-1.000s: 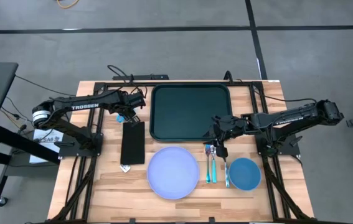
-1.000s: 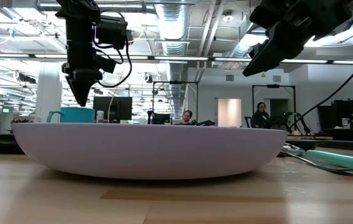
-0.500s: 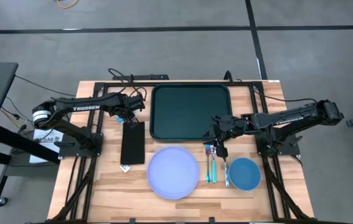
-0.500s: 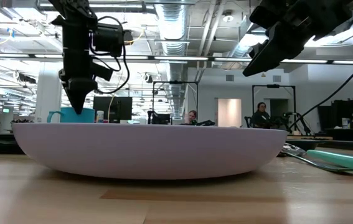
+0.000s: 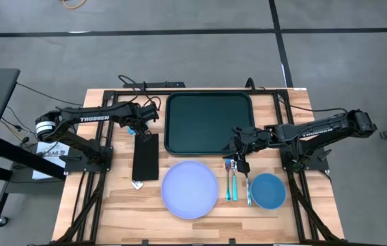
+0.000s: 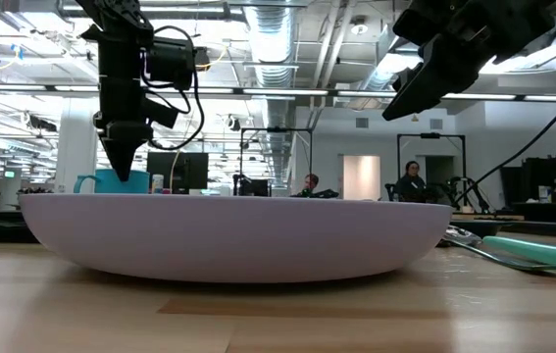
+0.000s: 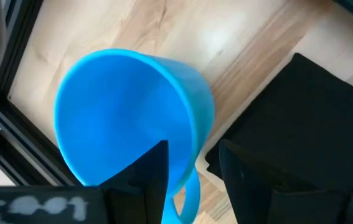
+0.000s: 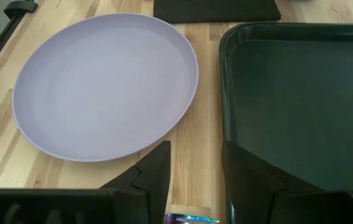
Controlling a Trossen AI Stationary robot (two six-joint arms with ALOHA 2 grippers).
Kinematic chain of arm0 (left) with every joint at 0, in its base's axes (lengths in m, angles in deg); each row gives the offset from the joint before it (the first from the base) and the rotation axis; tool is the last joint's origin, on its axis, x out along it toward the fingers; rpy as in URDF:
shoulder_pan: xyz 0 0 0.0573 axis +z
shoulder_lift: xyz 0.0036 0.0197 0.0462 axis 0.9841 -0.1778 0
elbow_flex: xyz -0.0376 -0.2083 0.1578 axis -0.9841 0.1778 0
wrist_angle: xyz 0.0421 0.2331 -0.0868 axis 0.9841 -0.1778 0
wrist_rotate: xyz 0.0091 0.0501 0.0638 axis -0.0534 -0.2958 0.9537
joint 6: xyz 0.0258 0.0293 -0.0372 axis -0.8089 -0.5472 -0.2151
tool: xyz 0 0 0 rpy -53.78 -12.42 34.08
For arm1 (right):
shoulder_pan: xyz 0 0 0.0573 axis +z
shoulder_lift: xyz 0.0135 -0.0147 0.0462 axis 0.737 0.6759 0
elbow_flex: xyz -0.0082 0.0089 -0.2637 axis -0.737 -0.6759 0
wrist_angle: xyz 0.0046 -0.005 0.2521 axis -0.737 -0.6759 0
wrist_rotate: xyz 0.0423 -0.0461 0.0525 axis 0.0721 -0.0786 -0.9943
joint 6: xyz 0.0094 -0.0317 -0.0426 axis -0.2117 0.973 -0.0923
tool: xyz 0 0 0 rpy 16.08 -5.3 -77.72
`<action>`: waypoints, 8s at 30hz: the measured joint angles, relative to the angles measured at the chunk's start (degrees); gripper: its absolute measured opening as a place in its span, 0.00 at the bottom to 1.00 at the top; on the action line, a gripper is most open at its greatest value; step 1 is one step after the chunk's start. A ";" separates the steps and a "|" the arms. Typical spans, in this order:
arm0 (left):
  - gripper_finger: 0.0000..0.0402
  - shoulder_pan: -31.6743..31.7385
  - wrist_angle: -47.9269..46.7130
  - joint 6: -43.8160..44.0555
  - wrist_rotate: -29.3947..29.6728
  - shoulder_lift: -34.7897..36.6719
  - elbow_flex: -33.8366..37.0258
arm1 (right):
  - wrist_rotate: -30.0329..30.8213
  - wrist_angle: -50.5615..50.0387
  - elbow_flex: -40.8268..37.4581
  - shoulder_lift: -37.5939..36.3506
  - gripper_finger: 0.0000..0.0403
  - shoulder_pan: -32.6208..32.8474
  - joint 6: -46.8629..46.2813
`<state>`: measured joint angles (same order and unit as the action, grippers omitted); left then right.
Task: Set up tray
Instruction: Put the light blue cup on the black tray
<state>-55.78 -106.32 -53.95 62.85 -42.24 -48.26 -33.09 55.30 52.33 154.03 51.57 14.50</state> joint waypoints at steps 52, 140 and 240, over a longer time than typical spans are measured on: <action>0.15 1.19 -0.17 -4.74 1.77 -11.30 0.83 | -0.02 0.00 -0.04 0.20 0.33 0.00 0.00; 0.01 12.21 -7.03 -102.69 -13.46 -39.34 -48.14 | 0.00 -1.33 0.02 0.15 0.33 -0.01 0.48; 0.05 11.33 -3.62 -95.83 -8.79 -43.15 -48.05 | 0.02 -1.27 0.00 0.20 0.33 0.00 1.54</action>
<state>-44.45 -109.94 -149.78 54.06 -85.38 -96.31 -33.07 54.04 52.33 154.22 51.57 16.04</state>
